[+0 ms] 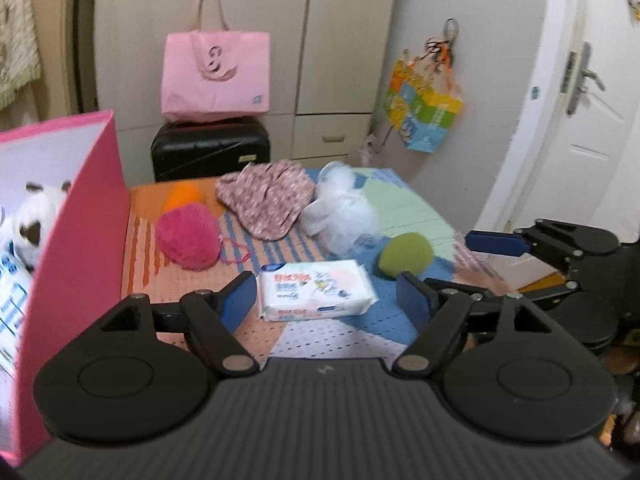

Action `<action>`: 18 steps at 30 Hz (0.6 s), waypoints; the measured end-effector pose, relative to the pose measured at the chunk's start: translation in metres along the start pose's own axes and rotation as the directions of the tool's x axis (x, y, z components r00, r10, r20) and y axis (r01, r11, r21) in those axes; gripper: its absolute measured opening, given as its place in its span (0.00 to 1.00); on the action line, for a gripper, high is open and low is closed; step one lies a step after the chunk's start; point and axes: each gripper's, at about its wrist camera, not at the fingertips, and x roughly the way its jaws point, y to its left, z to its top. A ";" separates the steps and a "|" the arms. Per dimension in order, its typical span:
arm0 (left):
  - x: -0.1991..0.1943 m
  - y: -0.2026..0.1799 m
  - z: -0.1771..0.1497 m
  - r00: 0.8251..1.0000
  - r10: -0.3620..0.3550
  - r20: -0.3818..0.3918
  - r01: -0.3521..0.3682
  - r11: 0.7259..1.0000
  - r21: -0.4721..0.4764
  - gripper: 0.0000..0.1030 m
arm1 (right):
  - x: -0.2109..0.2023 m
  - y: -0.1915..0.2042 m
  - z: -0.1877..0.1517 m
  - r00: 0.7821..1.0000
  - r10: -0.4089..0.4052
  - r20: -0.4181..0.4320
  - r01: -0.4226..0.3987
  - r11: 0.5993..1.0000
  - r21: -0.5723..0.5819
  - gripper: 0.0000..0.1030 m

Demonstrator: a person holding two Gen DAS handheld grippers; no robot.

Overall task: Organize soft objects
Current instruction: 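Move the left tool to the white wipes pack while the right tool approaches the green sponge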

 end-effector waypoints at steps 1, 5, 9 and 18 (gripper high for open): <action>0.004 0.001 -0.003 1.000 0.022 -0.004 -0.022 1.000 -0.004 0.74 | 0.005 -0.002 0.000 1.000 0.001 -0.015 -0.001 1.000 0.009 0.71; 0.017 0.001 -0.012 0.999 0.030 -0.019 -0.030 1.000 0.003 0.75 | 0.020 -0.010 -0.001 0.999 0.001 -0.050 0.001 0.999 0.052 0.71; 0.027 0.000 -0.016 1.000 0.024 -0.018 -0.024 1.000 -0.005 0.82 | 0.028 -0.018 -0.002 0.998 0.013 -0.058 -0.009 0.997 0.076 0.71; 0.046 -0.017 -0.015 0.995 0.100 0.021 -0.101 0.993 0.061 0.90 | 0.033 -0.037 0.003 0.995 0.091 -0.051 -0.080 0.980 0.182 0.69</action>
